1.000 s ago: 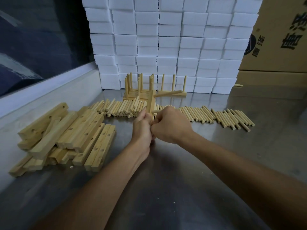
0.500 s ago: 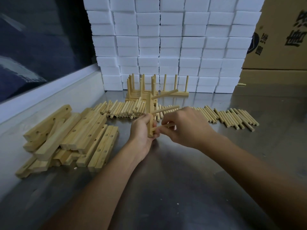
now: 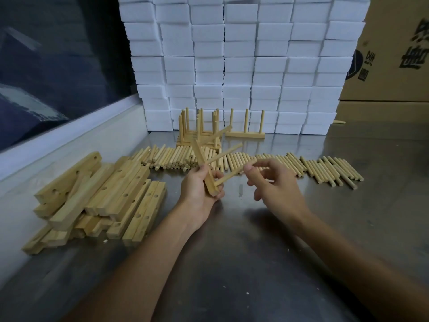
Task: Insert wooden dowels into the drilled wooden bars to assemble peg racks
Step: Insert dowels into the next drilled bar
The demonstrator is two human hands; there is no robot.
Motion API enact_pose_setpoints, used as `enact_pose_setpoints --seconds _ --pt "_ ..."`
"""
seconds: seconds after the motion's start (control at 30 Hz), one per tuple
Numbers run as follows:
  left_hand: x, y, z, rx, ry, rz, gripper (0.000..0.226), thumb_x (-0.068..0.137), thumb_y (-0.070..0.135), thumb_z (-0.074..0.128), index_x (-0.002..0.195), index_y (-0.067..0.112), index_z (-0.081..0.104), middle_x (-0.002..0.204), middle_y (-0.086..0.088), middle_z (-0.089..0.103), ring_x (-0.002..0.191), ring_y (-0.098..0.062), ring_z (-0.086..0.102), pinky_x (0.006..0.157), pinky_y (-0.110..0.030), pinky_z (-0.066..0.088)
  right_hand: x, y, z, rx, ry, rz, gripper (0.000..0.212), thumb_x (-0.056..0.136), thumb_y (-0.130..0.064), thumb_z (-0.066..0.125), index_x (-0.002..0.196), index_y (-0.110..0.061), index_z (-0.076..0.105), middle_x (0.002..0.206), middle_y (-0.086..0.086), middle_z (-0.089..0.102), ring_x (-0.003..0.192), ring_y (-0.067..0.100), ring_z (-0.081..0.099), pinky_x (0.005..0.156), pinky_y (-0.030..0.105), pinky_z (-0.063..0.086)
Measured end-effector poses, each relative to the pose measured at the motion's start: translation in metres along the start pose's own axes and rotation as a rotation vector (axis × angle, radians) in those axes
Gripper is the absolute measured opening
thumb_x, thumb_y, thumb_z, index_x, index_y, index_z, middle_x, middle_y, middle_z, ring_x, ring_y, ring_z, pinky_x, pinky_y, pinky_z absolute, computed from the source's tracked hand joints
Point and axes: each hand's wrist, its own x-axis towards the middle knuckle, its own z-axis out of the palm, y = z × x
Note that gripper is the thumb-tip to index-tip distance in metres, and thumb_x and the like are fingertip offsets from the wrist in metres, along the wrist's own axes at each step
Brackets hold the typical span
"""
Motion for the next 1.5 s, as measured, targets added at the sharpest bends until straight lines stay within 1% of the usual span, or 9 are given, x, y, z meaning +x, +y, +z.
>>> enact_pose_setpoints --seconds 0.2,0.4,0.53,0.77,0.87,0.93,1.0,1.37,1.5 --pt "0.0 0.0 -0.001 -0.061 -0.077 0.002 0.018 0.106 0.015 0.04 0.111 0.002 0.051 0.095 -0.017 0.061 0.066 -0.025 0.069 0.06 -0.036 0.057 -0.005 0.002 0.015 -0.015 -0.174 0.034 0.038 0.084 -0.052 0.071 0.105 -0.021 0.067 0.088 -0.001 0.073 0.068 0.013 0.071 0.063 0.025 0.058" --pt "0.003 -0.004 -0.002 -0.104 -0.118 -0.02 0.019 0.101 0.002 0.049 0.119 0.002 0.053 0.1 -0.018 0.068 0.091 -0.033 0.074 0.073 -0.045 0.061 0.001 0.008 0.015 -0.075 -0.099 0.038 0.019 0.087 -0.037 0.074 0.098 -0.021 0.073 0.079 -0.001 0.074 0.071 0.014 0.071 0.075 0.037 0.06" --pt "0.005 -0.002 -0.004 -0.075 -0.073 -0.004 0.02 0.098 0.0 0.053 0.117 -0.002 0.055 0.098 -0.019 0.073 0.095 -0.034 0.073 0.085 -0.048 0.059 0.004 0.013 0.012 -0.033 -0.055 0.024 0.007 0.09 -0.027 0.072 0.092 -0.021 0.075 0.078 -0.004 0.073 0.071 0.008 0.069 0.067 0.022 0.058" --pt "0.011 0.008 -0.016 -0.1 0.071 0.109 0.028 0.094 -0.003 0.058 0.121 0.004 0.059 0.111 -0.017 0.072 0.098 -0.029 0.072 0.078 -0.041 0.059 0.014 0.017 0.0 -0.125 -0.001 0.016 0.024 0.094 -0.025 0.066 0.117 -0.019 0.069 0.095 -0.006 0.069 0.091 0.008 0.064 0.085 0.03 0.057" --pt "0.012 0.006 -0.018 -0.029 0.101 0.134 0.032 0.092 -0.005 0.06 0.123 0.002 0.058 0.114 -0.016 0.07 0.098 -0.026 0.072 0.078 -0.038 0.06 0.018 0.015 -0.005 -0.144 -0.073 0.072 0.022 0.095 -0.025 0.065 0.116 -0.019 0.068 0.096 -0.005 0.066 0.085 0.01 0.064 0.072 0.025 0.058" --pt "0.012 0.005 -0.018 0.032 0.102 0.154 0.033 0.091 -0.004 0.062 0.124 0.004 0.058 0.112 -0.014 0.071 0.094 -0.022 0.074 0.076 -0.035 0.061 0.022 0.015 -0.011 -0.134 -0.133 0.126 0.017 0.094 -0.023 0.066 0.109 -0.018 0.07 0.095 -0.002 0.068 0.082 0.011 0.065 0.061 0.018 0.053" --pt "0.013 0.005 -0.017 0.081 0.117 0.174 0.037 0.09 -0.002 0.065 0.125 0.008 0.058 0.111 -0.013 0.07 0.091 -0.02 0.074 0.074 -0.034 0.062 0.029 0.015 -0.017 -0.164 -0.115 0.136 0.015 0.092 -0.021 0.068 0.107 -0.018 0.072 0.094 -0.002 0.069 0.087 0.011 0.064 0.07 0.021 0.051" --pt "0.019 -0.003 -0.026 0.483 0.275 0.368 0.014 0.093 0.005 0.064 0.093 0.019 0.064 0.078 -0.004 0.071 0.057 -0.012 0.067 0.063 -0.032 0.058 0.112 0.029 -0.055 -0.299 0.227 0.099 0.012 0.092 -0.017 0.068 0.099 -0.013 0.076 0.08 -0.005 0.069 0.067 0.005 0.061 0.052 0.016 0.046" --pt "0.021 -0.005 -0.027 0.524 0.231 0.356 0.013 0.094 0.005 0.062 0.09 0.017 0.066 0.062 0.004 0.067 0.058 -0.015 0.065 0.063 -0.034 0.058 0.157 0.042 -0.059 -0.361 0.286 0.124 0.012 0.092 -0.013 0.065 0.09 -0.01 0.076 0.075 -0.006 0.066 0.069 0.013 0.064 0.067 0.03 0.058"
